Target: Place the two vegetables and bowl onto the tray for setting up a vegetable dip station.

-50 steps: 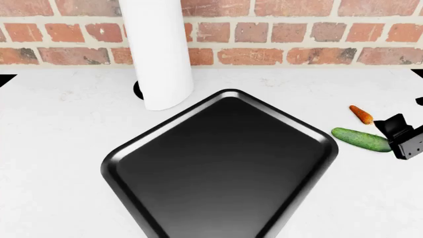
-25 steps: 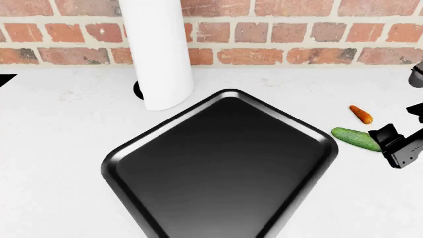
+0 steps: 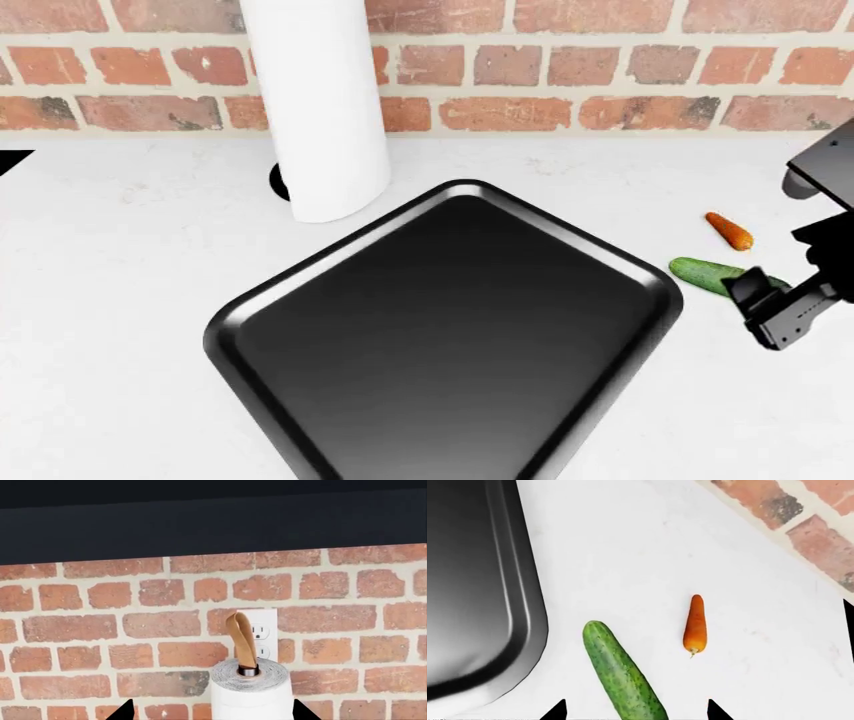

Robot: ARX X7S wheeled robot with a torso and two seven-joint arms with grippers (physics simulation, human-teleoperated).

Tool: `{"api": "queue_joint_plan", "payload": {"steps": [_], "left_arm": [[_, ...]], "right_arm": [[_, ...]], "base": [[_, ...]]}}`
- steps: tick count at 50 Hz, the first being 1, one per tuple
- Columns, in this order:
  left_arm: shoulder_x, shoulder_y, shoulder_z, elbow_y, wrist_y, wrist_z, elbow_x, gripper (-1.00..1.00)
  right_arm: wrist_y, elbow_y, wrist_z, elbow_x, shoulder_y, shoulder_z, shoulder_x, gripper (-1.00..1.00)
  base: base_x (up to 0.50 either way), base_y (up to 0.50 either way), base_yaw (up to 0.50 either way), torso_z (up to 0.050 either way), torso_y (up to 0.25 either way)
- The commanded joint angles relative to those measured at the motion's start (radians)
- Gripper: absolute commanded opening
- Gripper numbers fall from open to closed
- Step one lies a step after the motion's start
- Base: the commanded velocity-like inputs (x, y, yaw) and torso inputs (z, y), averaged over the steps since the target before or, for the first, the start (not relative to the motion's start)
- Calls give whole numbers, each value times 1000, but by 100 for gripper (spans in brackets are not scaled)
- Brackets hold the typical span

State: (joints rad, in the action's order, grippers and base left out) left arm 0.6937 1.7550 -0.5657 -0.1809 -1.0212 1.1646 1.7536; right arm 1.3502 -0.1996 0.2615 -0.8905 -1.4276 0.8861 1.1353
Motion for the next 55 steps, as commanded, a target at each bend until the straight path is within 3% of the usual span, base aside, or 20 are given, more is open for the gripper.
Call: {"api": "queue_joint_plan", "payload": {"steps": [1,55], "left_arm": [[0,-1,-3,0,3,-3,-1,100],[-1,4,-20,-10,10,-1,6,100]], "right_arm": [[-16,-2,1,17,17,25,0,100],[-99,58,-11,117,61,112,-35,100]], "base": [[0,0,0,0,0],[0,0,0,0,0]]}}
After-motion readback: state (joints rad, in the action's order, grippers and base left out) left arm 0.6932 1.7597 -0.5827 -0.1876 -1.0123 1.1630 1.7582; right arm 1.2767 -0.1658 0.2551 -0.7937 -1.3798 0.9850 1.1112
